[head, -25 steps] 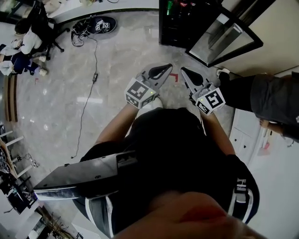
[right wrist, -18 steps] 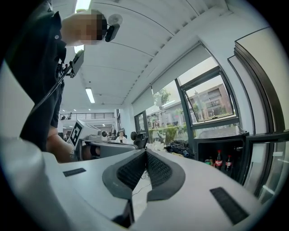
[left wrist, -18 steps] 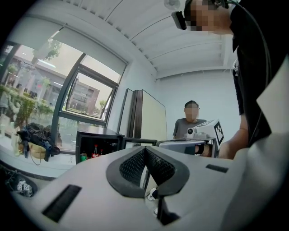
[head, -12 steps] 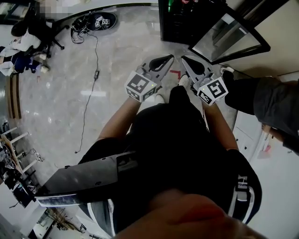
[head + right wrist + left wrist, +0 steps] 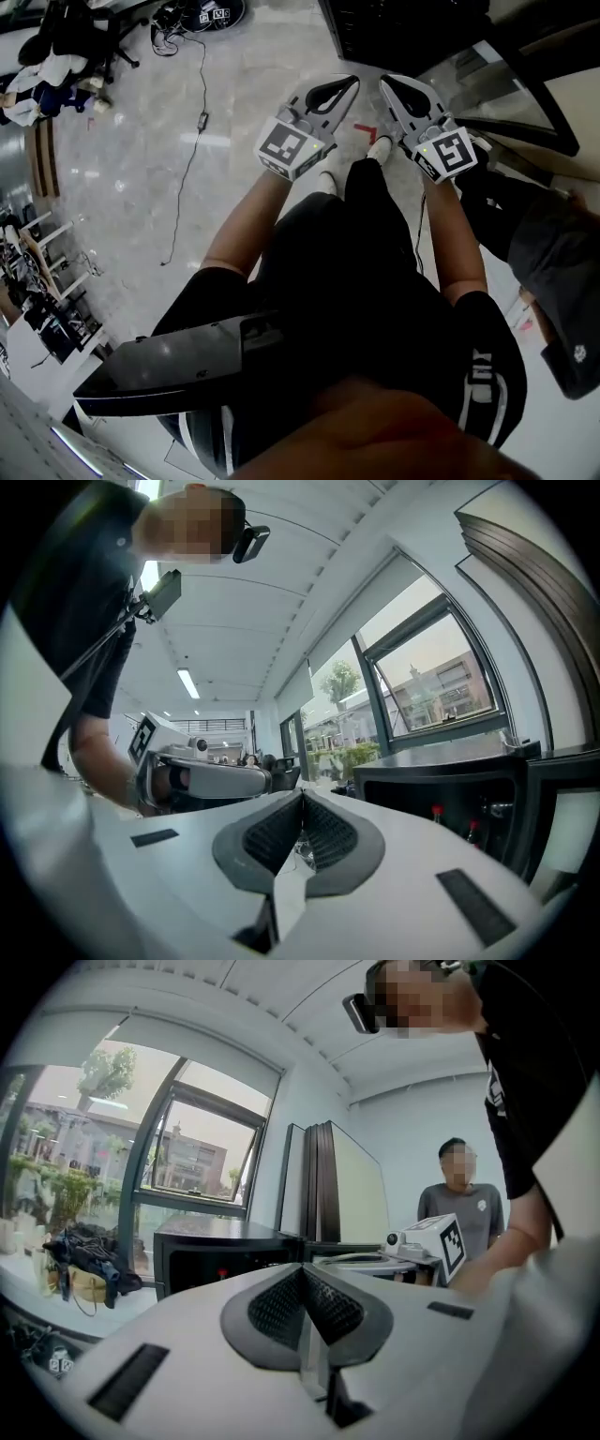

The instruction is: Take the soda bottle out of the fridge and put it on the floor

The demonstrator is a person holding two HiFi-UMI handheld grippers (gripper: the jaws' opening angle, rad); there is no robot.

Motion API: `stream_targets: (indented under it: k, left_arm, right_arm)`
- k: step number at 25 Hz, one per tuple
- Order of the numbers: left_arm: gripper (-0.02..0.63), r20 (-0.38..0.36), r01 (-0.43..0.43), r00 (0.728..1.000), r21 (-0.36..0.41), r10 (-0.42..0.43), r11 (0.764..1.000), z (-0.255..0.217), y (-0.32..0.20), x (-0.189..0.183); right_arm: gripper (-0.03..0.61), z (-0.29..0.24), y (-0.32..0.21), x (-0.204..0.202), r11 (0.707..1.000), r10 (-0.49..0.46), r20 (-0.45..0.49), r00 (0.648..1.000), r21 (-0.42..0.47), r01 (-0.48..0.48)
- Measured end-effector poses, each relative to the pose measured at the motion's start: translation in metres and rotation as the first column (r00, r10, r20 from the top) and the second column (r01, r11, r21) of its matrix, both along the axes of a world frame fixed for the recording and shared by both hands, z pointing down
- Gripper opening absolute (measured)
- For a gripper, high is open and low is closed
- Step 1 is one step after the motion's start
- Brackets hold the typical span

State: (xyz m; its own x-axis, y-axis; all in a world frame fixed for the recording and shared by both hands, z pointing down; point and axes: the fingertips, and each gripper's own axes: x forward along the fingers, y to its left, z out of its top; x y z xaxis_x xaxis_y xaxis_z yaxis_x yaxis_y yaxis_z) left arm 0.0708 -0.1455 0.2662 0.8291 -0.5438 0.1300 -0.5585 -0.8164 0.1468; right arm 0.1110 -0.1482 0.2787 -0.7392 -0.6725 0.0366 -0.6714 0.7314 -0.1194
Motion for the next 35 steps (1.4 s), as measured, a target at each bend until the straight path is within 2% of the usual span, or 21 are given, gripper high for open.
stream_targets:
  k: [3,7,11,12,14,15,20,23,28,35]
  left_arm:
    - [0.005,0.004,0.043,0.999,0.006,-0.043,0.999,0.016,-0.035,0.015]
    - [0.005,0.008,0.103,0.995,-0.002,-0.103,0.995,0.051,-0.080,0.026]
    - [0.005,0.001,0.122,0.993,-0.015,-0.122,0.992,0.096,-0.131,0.032]
    - [0.005,-0.002,0.129,0.992,-0.020,-0.129,0.991,0.108,-0.141,0.033]
    - [0.005,-0.003,0.145,0.989,-0.027,-0.145,0.989,0.135,-0.158,0.034]
    - [0.005,-0.008,0.151,0.988,-0.029,-0.152,0.988,0.147,-0.168,0.035]
    - [0.005,-0.036,0.187,0.981,-0.062,-0.189,0.980,0.186,-0.206,0.042]
    - [0.005,-0.030,0.213,0.976,-0.074,-0.216,0.974,0.202,-0.228,0.039]
    - [0.005,-0.032,0.152,0.988,-0.040,-0.154,0.987,0.224,-0.249,0.056]
    - [0.005,-0.056,0.154,0.986,-0.040,-0.156,0.987,0.219,-0.270,0.057]
  right_arm:
    - [0.014,0.022,-0.046,0.024,0.999,0.053,-0.018,0.998,0.009,-0.052]
    - [0.015,0.067,-0.107,0.050,0.991,0.128,-0.010,0.992,-0.026,-0.128]
    - [0.019,0.106,-0.165,0.075,0.966,0.257,0.016,0.966,-0.039,-0.256]
    - [0.044,0.117,-0.173,0.078,0.957,0.286,0.024,0.958,-0.050,-0.284]
    - [0.140,0.140,-0.188,0.083,0.946,0.318,0.039,0.947,-0.078,-0.314]
    - [0.161,0.152,-0.195,0.085,0.942,0.327,0.039,0.944,-0.088,-0.323]
    - [0.204,0.195,-0.237,0.090,0.936,0.343,-0.007,0.939,-0.074,-0.343]
    - [0.273,0.203,-0.267,0.086,0.940,0.334,-0.041,0.942,-0.055,-0.336]
    - [0.315,0.206,-0.308,0.085,0.945,0.322,-0.054,0.945,-0.042,-0.325]
    - [0.334,0.219,-0.351,0.071,0.952,0.289,-0.122,0.949,-0.063,-0.298]
